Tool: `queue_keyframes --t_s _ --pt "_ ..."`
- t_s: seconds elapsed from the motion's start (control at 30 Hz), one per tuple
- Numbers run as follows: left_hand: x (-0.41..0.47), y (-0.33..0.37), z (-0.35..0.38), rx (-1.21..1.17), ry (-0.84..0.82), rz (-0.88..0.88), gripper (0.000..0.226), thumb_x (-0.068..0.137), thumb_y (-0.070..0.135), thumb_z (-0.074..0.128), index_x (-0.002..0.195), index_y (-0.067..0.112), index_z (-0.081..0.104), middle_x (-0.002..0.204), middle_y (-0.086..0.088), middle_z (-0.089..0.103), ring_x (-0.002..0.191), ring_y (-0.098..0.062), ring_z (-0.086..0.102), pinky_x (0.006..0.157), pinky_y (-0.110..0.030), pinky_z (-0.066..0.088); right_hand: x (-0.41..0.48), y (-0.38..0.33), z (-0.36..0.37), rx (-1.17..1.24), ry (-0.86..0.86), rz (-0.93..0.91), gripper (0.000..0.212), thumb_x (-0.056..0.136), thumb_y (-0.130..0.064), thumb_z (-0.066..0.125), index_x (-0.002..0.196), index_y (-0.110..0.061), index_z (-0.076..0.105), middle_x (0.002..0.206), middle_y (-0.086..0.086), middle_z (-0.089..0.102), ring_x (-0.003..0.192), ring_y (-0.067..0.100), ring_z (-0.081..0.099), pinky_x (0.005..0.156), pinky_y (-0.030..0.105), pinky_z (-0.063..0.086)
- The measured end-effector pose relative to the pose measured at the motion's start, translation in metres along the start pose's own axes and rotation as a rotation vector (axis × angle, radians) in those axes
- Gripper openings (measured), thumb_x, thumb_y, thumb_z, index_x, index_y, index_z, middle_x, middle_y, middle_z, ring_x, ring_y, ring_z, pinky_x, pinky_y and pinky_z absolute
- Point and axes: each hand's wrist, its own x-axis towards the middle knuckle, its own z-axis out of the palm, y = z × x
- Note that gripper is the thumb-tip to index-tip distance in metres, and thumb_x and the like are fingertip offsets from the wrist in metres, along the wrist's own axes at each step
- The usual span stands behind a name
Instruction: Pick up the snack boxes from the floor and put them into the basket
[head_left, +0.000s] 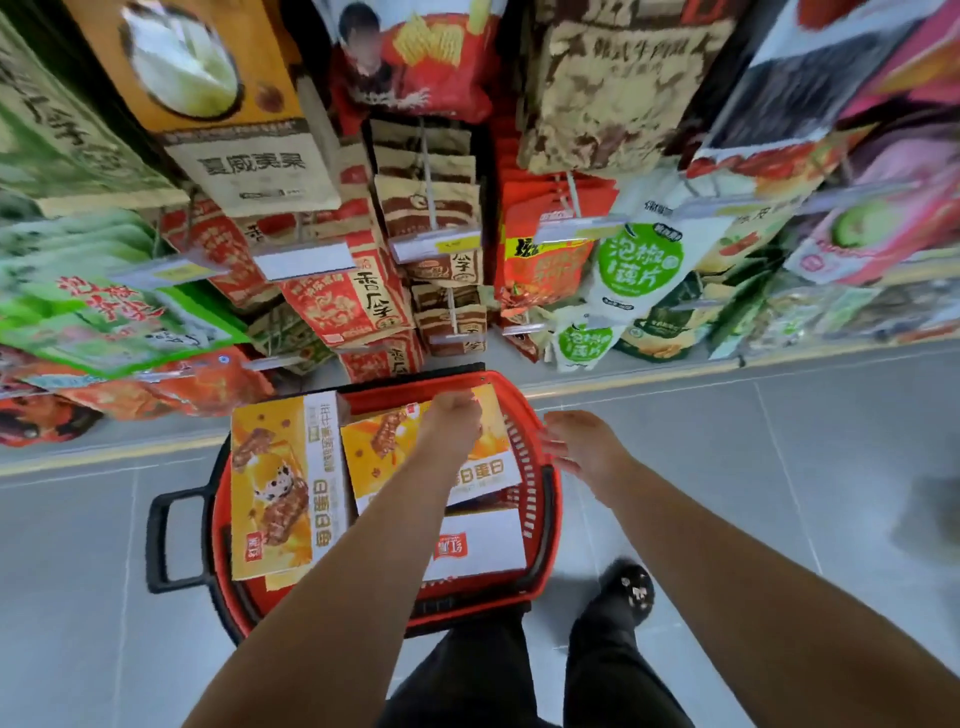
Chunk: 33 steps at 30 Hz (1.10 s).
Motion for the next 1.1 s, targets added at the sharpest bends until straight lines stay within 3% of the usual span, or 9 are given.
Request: queue_keyframes --t_s 0.1,0.2,0.33,0.47,0.6,0.77,0.87,0.97,1.1 --pt "-0.020 0.042 0.033 0.033 -0.003 0.168 0.027 0.096 0.023 0.044 0.114 0.015 0.063 0.115 -0.012 0.065 0.104 -0.029 0.063 0.089 -0.036 0.049 -0.023 -0.004 -0.044 0.110 0.064 -0.127 0.014 0.097 -0.017 0.051 0.084 -0.017 0.053 0.081 0.003 0.059 0.069 0.013 0.054 0.067 0.023 0.042" --pt "-0.046 0.079 0.076 0.006 -0.102 0.315 0.012 0.092 0.018 0.053 0.092 0.020 0.065 0.107 -0.014 0.068 0.104 -0.028 0.063 0.087 -0.036 0.048 -0.047 -0.008 -0.097 0.229 0.161 -0.247 0.013 0.096 -0.019 0.053 0.084 -0.017 0.054 0.078 0.003 0.058 0.067 0.013 0.053 0.066 0.023 0.041" --pt "-0.093 0.112 0.149 0.025 -0.232 0.444 0.010 0.090 0.020 0.055 0.089 0.029 0.060 0.100 -0.005 0.067 0.094 -0.021 0.062 0.069 -0.027 0.047 -0.080 0.004 -0.177 0.376 0.284 -0.337 0.007 0.094 -0.020 0.056 0.092 -0.013 0.057 0.080 0.002 0.061 0.071 0.013 0.057 0.069 0.024 0.044" --pt "-0.142 0.122 0.224 0.120 -0.346 0.518 0.015 0.090 0.021 0.050 0.097 0.025 0.062 0.086 0.002 0.062 0.088 -0.018 0.058 0.077 -0.026 0.039 -0.109 0.022 -0.258 0.488 0.407 -0.404 0.009 0.093 -0.020 0.056 0.086 -0.013 0.056 0.079 0.002 0.060 0.071 0.013 0.057 0.068 0.023 0.045" --pt "-0.197 0.126 0.310 0.182 -0.427 0.550 0.017 0.081 0.033 0.051 0.066 0.026 0.053 0.081 -0.002 0.058 0.081 -0.022 0.059 0.074 -0.030 0.037 -0.136 0.051 -0.349 0.536 0.509 -0.459 0.009 0.092 -0.021 0.058 0.087 -0.013 0.056 0.080 0.002 0.061 0.070 0.012 0.057 0.068 0.024 0.045" --pt "-0.242 0.130 0.406 0.198 -0.549 0.523 0.020 0.092 0.016 0.054 0.111 0.016 0.062 0.095 0.002 0.062 0.080 -0.011 0.060 0.081 -0.027 0.047 -0.156 0.088 -0.442 0.620 0.603 -0.486 0.010 0.091 -0.023 0.059 0.087 -0.014 0.055 0.081 0.001 0.061 0.070 0.012 0.057 0.068 0.025 0.043" --pt "-0.257 0.136 0.451 0.252 -0.592 0.558 0.025 0.092 0.012 0.053 0.116 0.011 0.061 0.095 -0.001 0.061 0.076 -0.010 0.058 0.067 -0.019 0.042 -0.159 0.107 -0.480 0.707 0.642 -0.476 0.013 0.091 -0.021 0.059 0.079 -0.017 0.055 0.079 0.001 0.061 0.069 0.013 0.056 0.067 0.026 0.042" --pt "-0.259 0.138 0.491 0.305 -0.610 0.545 0.022 0.090 0.014 0.055 0.110 0.016 0.063 0.080 0.004 0.061 0.088 -0.017 0.059 0.075 -0.027 0.042 -0.156 0.124 -0.511 0.769 0.672 -0.464 0.011 0.091 -0.021 0.060 0.082 -0.015 0.056 0.080 0.003 0.061 0.069 0.014 0.056 0.067 0.026 0.042" --pt "-0.256 0.148 0.550 0.384 -0.663 0.567 0.013 0.089 0.020 0.053 0.098 0.027 0.060 0.088 0.004 0.063 0.086 -0.014 0.061 0.077 -0.028 0.040 -0.145 0.137 -0.557 0.839 0.740 -0.435 0.013 0.091 -0.020 0.060 0.081 -0.014 0.056 0.081 0.005 0.060 0.069 0.015 0.055 0.066 0.026 0.043"
